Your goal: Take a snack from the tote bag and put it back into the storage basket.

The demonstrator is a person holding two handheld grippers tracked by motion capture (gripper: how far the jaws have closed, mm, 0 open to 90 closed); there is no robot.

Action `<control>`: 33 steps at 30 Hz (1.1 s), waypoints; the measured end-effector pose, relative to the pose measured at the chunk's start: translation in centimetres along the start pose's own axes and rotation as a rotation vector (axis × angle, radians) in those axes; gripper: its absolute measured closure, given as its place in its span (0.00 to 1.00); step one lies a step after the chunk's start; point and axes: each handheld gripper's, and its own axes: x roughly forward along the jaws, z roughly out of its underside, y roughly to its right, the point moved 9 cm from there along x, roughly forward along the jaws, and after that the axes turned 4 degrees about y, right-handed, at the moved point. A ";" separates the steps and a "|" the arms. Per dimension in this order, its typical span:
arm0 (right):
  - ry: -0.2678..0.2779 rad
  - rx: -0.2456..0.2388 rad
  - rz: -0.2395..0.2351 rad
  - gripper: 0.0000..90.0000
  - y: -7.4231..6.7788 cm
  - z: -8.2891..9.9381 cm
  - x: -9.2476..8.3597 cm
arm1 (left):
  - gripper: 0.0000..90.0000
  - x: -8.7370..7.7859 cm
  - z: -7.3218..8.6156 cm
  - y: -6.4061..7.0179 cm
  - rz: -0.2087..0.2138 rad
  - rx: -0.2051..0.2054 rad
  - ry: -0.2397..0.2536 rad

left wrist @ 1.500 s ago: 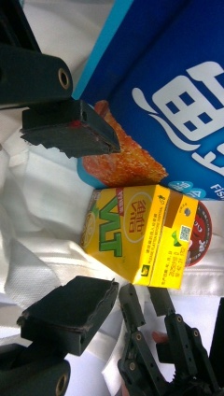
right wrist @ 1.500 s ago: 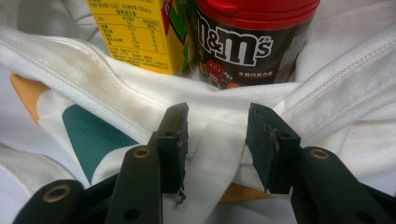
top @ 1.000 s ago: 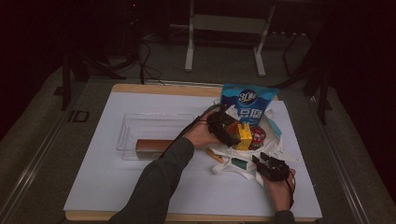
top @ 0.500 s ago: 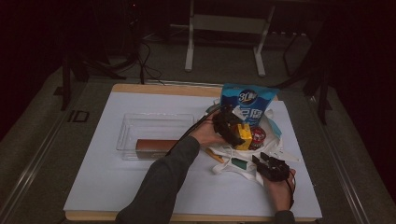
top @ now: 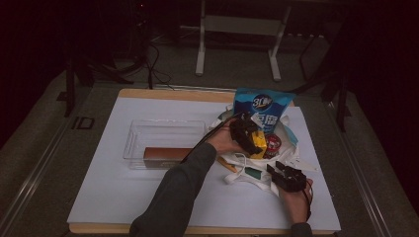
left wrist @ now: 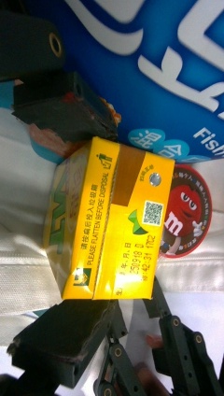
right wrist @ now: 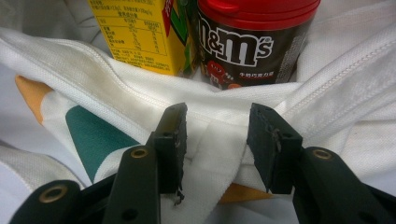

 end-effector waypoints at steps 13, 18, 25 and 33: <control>0.001 0.002 -0.002 0.63 0.0 0.0 0.0 | 0.26 1.2 0.3 0.2 -0.039 0.026 -0.031; 0.001 0.001 -0.002 0.63 0.0 0.0 0.0 | 0.26 1.6 0.6 0.3 -0.063 0.043 -0.034; 0.002 0.004 -0.003 0.63 0.0 0.0 0.0 | 0.28 2.0 0.8 0.5 -0.074 0.052 -0.060; 0.001 0.006 -0.004 0.63 0.0 0.0 0.0 | 0.31 1.7 1.0 0.5 -0.076 0.028 -0.065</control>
